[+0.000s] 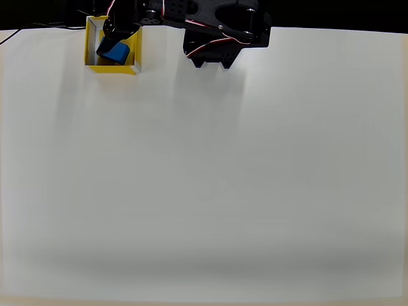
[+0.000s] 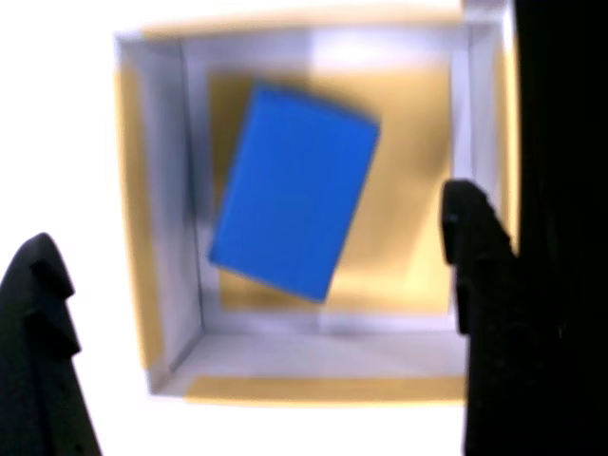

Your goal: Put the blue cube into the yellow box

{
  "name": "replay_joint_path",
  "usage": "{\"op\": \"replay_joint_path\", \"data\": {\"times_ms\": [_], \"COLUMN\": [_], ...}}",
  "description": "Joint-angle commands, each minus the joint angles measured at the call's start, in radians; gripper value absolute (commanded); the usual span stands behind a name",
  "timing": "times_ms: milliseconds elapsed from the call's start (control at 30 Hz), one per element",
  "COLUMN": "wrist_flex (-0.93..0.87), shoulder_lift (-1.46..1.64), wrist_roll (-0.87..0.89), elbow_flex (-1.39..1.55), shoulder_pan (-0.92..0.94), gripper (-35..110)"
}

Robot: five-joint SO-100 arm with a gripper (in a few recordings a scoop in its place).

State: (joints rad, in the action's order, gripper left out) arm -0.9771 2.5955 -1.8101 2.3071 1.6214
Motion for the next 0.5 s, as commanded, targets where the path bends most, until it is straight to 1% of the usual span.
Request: {"op": "replay_joint_path", "data": {"times_ms": [0, 133, 333, 467], "wrist_flex": [0.023, 0.011, 0.032, 0.023], "shoulder_lift": [0.126, 0.201, 0.29, 0.337], "wrist_roll": [-0.009, 0.012, 0.028, 0.014], "elbow_flex": [-0.109, -0.092, 0.011, 0.15], "shoulder_pan": [-0.078, -0.279, -0.706, -0.988], "gripper": [42, 43, 44, 39]}}
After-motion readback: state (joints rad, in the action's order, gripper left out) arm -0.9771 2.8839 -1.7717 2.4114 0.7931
